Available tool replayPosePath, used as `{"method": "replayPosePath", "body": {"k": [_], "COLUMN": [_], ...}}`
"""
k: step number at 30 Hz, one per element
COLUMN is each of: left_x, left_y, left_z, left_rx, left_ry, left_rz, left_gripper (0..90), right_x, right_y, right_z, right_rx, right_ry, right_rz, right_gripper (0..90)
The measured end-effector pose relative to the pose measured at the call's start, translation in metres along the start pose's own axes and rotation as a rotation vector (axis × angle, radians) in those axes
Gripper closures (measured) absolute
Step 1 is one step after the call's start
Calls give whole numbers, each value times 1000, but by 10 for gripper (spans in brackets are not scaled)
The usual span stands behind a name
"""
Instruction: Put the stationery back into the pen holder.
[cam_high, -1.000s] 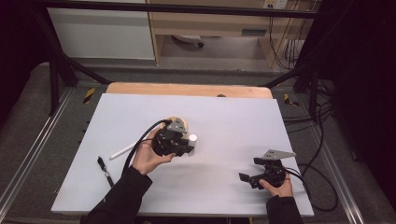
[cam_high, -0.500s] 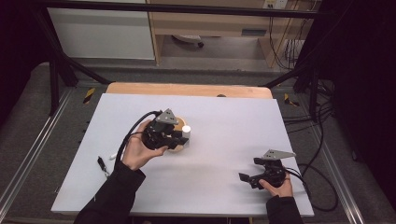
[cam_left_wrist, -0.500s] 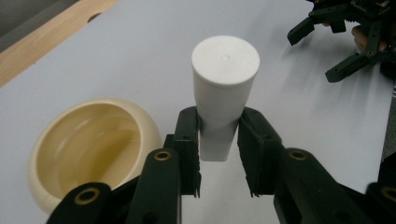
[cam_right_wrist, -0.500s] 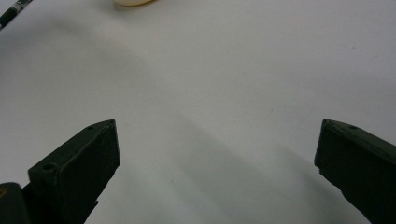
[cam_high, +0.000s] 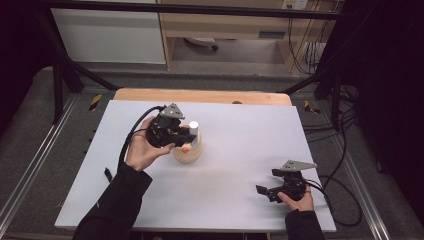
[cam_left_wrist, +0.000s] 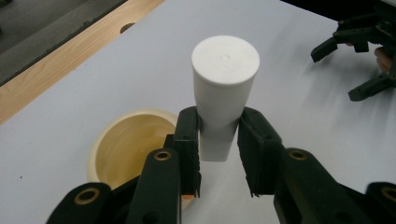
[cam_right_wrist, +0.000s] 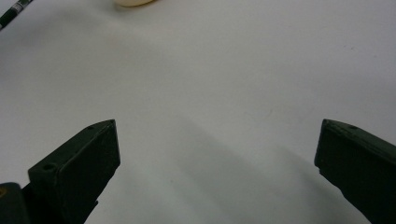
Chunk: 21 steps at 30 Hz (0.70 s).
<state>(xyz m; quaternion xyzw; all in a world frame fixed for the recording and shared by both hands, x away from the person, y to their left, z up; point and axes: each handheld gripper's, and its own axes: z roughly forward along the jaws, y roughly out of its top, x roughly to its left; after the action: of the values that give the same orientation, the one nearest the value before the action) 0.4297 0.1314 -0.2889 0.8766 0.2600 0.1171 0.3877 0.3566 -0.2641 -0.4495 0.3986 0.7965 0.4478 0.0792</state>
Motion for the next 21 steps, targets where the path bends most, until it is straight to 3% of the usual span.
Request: {"method": "replayPosePath", "body": {"k": [9, 16, 21], "left_x": [25, 36, 38], "left_y": [-6, -17, -28], "left_z": [12, 25, 35], "left_rx": [8, 33, 49], "left_ry": [83, 112, 110], "left_rz": [-66, -92, -103], "left_gripper": [693, 693, 693], "right_x": [0, 0, 0], "right_y": [0, 0, 0], "right_z": [0, 0, 0], "right_rx": [2, 2, 3], "right_ry": [-1, -1, -1], "right_rz": [-4, -5, -5], "right_gripper": [8, 8, 8]}}
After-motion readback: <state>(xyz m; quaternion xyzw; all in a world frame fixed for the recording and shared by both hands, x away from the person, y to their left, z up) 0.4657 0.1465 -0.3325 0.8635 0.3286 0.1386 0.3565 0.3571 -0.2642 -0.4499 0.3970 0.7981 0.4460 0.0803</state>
